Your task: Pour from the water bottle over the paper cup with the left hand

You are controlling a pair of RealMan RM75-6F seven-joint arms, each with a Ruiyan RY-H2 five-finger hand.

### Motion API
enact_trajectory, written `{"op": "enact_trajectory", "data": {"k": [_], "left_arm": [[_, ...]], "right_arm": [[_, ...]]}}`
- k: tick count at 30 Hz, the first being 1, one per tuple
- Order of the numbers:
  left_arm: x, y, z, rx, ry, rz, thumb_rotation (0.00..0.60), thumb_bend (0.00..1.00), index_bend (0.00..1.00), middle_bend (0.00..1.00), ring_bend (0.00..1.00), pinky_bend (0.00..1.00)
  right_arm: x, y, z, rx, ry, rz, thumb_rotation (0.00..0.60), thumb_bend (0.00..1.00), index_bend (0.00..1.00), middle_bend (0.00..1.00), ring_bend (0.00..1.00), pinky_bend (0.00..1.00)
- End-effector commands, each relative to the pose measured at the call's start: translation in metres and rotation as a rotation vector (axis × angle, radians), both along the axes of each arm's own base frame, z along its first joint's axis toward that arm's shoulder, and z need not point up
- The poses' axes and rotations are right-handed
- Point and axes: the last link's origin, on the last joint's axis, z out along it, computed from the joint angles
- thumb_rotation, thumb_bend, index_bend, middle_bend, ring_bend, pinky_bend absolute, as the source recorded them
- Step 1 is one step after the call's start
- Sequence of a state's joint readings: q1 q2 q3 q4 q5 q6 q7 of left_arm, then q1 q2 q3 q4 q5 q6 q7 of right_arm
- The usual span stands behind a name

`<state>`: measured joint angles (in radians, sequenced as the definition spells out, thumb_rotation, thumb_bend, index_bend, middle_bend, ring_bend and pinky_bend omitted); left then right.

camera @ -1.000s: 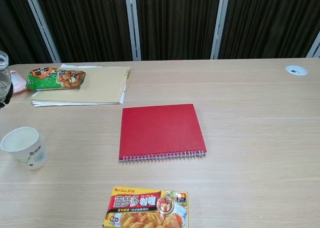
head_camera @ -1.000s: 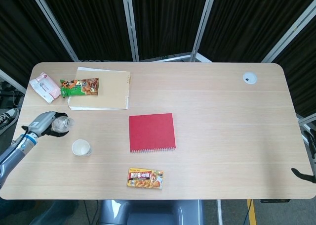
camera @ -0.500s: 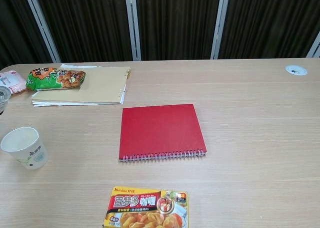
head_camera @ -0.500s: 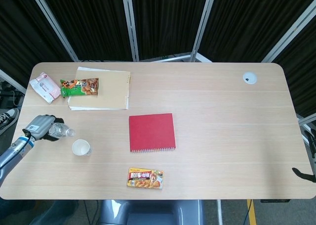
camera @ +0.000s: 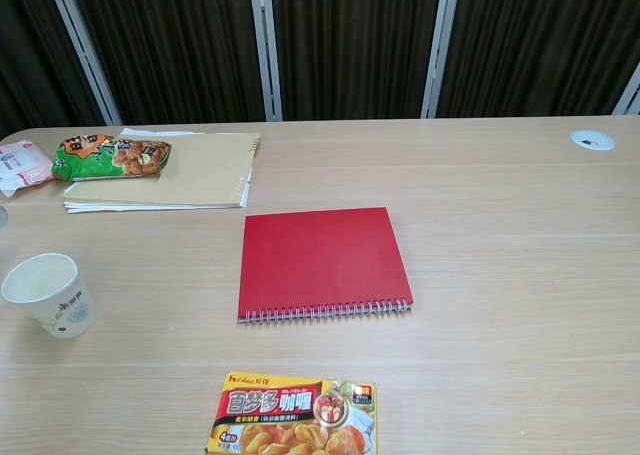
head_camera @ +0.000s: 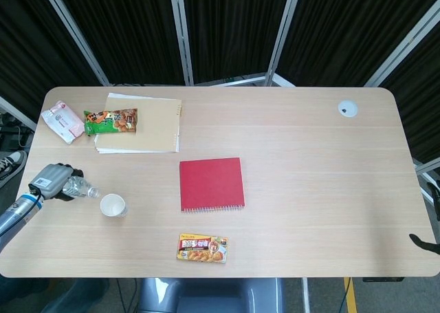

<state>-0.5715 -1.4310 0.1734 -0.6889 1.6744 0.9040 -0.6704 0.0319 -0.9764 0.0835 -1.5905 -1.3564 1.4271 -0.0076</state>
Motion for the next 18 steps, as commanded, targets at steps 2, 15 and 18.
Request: {"op": "enact_trajectory", "data": {"k": [2, 15, 18], "left_arm": [[-0.0015, -0.0004, 0.0002, -0.002, 0.027, -0.01, 0.6, 0.46, 0.55, 0.5, 0.34, 0.33], [0.0015, 0.0039, 0.0027, 0.028, 0.131, -0.093, 0.6, 0.46, 0.55, 0.49, 0.34, 0.33], [0.0063, 0.0067, -0.0005, 0.026, 0.165, -0.128, 0.6, 0.46, 0.55, 0.49, 0.34, 0.33]], "right_arm": [[0.0002, 0.0, 0.0002, 0.0, 0.0, 0.001, 0.6, 0.0, 0.0, 0.0, 0.0, 0.0], [0.0, 0.0, 0.0002, 0.002, 0.001, -0.002, 0.6, 0.0, 0.0, 0.0, 0.0, 0.0], [-0.0005, -0.0001, 0.0003, 0.002, 0.001, -0.005, 0.6, 0.0, 0.0, 0.0, 0.0, 0.0]]}}
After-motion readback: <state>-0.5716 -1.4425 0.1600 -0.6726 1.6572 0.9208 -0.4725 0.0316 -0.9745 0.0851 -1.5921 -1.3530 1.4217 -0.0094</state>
